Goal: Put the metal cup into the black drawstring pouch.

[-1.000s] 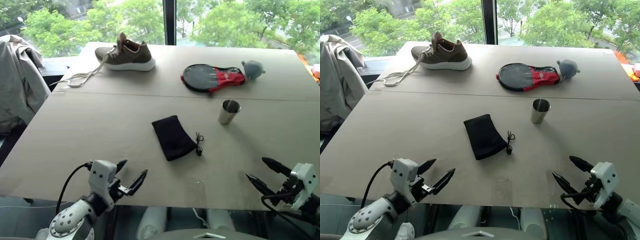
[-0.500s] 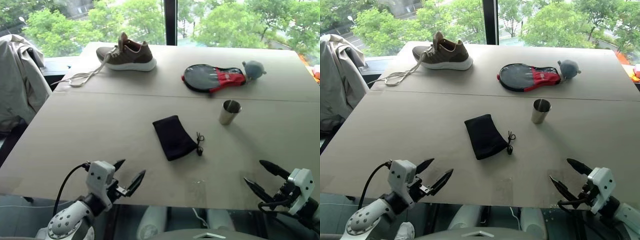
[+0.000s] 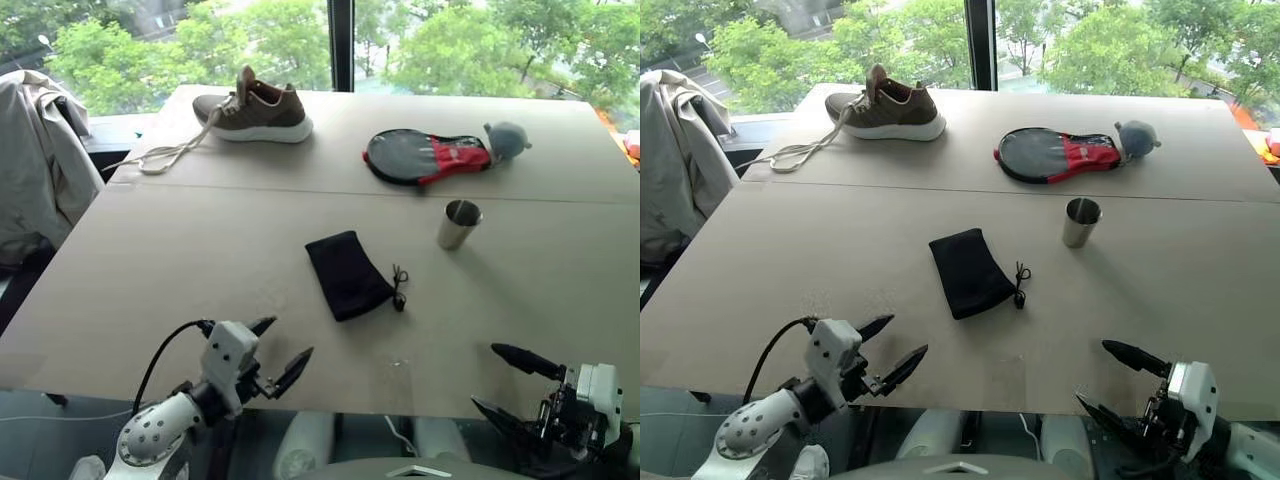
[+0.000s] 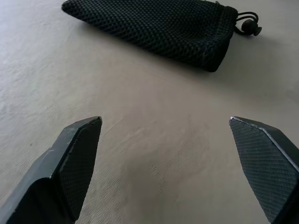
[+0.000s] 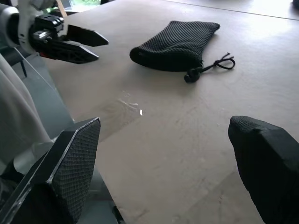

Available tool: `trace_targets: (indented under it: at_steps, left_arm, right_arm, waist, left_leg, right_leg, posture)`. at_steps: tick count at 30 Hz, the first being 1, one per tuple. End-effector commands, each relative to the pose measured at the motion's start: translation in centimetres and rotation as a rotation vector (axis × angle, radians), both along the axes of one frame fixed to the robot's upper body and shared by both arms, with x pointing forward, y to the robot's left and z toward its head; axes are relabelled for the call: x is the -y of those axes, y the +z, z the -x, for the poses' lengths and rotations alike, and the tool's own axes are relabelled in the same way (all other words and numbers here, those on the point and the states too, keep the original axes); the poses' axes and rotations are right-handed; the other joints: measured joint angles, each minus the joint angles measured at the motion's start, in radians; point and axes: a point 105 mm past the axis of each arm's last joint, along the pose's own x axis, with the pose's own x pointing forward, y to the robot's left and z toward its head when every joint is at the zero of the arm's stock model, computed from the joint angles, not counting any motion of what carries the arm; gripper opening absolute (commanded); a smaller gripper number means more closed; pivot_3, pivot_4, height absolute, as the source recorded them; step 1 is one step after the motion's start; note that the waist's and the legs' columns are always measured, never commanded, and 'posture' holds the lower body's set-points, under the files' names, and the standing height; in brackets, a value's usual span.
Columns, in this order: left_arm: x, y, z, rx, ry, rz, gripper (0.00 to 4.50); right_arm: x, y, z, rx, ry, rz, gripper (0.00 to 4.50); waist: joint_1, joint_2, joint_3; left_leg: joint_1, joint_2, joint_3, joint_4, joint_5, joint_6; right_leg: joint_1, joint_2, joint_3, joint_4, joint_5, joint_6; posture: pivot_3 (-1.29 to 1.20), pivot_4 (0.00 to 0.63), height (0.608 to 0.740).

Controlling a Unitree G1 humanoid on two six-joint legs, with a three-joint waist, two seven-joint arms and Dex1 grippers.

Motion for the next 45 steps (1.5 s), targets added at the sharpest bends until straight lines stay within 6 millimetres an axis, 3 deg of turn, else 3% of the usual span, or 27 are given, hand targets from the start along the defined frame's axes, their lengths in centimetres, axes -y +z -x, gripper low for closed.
trace_targets:
  at_steps: [1,8,11,22,26,30,32,33,34,37,42,45]
  left_arm:
    - [1.8,1.9,-1.3,0.103,-0.064,-0.023,4.50]
    - [5.1,3.1,-4.1,0.245,-0.181,-0.120,4.50]
    - [6.2,2.9,-4.0,0.237,-0.204,-0.122,4.50]
    - [5.9,2.8,-5.7,0.304,-0.060,-0.253,4.50]
    - [5.2,3.1,-6.3,0.347,0.009,-0.301,3.46]
    - [4.0,2.2,-6.7,0.337,0.059,-0.365,1.76]
    - [3.8,2.2,-6.8,0.342,0.068,-0.371,0.69]
    - [3.7,2.3,-6.9,0.347,0.078,-0.377,0.52]
    - [3.6,2.4,-7.0,0.353,0.082,-0.382,0.05]
    - [3.8,2.8,-6.9,0.368,0.055,-0.360,0.05]
    - [5.1,4.3,-5.1,0.419,-0.099,-0.238,0.05]
    - [5.0,4.2,-4.7,0.443,-0.149,-0.282,1.36]
  right_arm:
    - [-0.9,1.1,0.2,0.030,0.022,-0.030,4.44]
    - [-1.4,1.4,-0.1,0.056,-0.018,-0.035,4.44]
    - [-1.3,1.5,0.0,0.062,-0.027,-0.036,4.44]
    - [-1.0,1.7,0.3,0.066,-0.041,-0.027,4.44]
    - [-0.7,1.7,0.2,0.067,-0.042,-0.016,4.50]
    - [-0.5,1.6,0.1,0.070,-0.044,-0.012,4.50]
    - [-0.5,1.6,0.0,0.072,-0.045,-0.012,4.50]
    - [-0.4,1.6,-0.1,0.076,-0.050,-0.013,4.50]
    - [-0.4,1.6,-0.2,0.080,-0.056,-0.015,4.50]
    - [-0.4,1.5,-0.3,0.085,-0.068,-0.017,4.50]
    - [-0.4,1.3,0.0,0.082,-0.085,-0.015,4.50]
    - [-0.4,1.2,0.2,0.078,-0.095,-0.018,4.50]
  waist:
    - [0.001,0.000,0.000]
    - [0.002,0.000,0.000]
    - [0.000,0.000,0.000]
    - [0.002,-0.001,0.000]
    - [0.002,-0.001,0.000]
    - [0.002,-0.001,0.000]
    - [0.002,-0.001,0.000]
    - [0.002,-0.001,0.000]
    - [0.002,-0.001,0.000]
    - [0.002,-0.001,0.000]
    - [0.002,0.000,0.000]
    - [0.002,0.000,0.000]
  left_leg:
    - [0.000,0.000,0.000,0.000,0.000,0.000]
    - [0.001,0.000,0.001,0.000,0.002,0.004]
    - [0.002,0.000,0.002,0.000,0.003,0.004]
    - [0.005,0.000,0.003,-0.001,0.002,0.004]
    - [0.005,0.000,0.003,-0.001,0.002,0.004]
    - [0.006,0.000,0.003,-0.001,0.002,0.004]
    - [0.005,0.000,0.003,-0.001,0.002,0.004]
    - [0.005,0.000,0.003,-0.001,0.002,0.004]
    - [0.005,0.000,0.003,-0.001,0.002,0.004]
    - [0.006,0.000,0.003,-0.001,0.002,0.004]
    - [0.005,0.000,0.003,-0.001,0.002,0.004]
    - [0.005,0.001,0.003,-0.001,0.002,0.004]
  right_leg:
    - [0.000,0.000,0.000,0.000,0.000,0.000]
    - [0.001,0.001,0.001,0.000,0.002,-0.002]
    - [0.001,0.001,0.002,0.000,0.002,-0.003]
    - [0.003,0.001,0.003,0.001,0.001,0.000]
    - [0.004,0.001,0.003,0.001,0.001,0.000]
    - [0.004,0.001,0.003,0.001,0.001,0.000]
    - [0.004,0.001,0.003,0.001,0.001,0.000]
    - [0.004,0.001,0.003,0.001,0.001,0.000]
    - [0.004,0.001,0.003,0.001,0.001,0.000]
    - [0.004,0.001,0.003,0.001,0.001,0.000]
    - [0.003,-0.001,0.003,0.001,0.001,-0.001]
    - [0.003,-0.004,0.004,0.000,0.001,-0.001]
  posture:
    - [0.00,0.150,0.740]
    - [0.00,0.150,0.740]
    - [0.00,0.150,0.740]
    - [0.00,0.150,0.740]
    - [0.00,0.150,0.740]
    - [0.00,0.150,0.740]
    - [0.00,0.150,0.740]
    - [0.00,0.150,0.740]
    - [0.00,0.150,0.740]
    - [0.00,0.150,0.740]
    - [0.00,0.150,0.740]
    - [0.00,0.150,0.740]
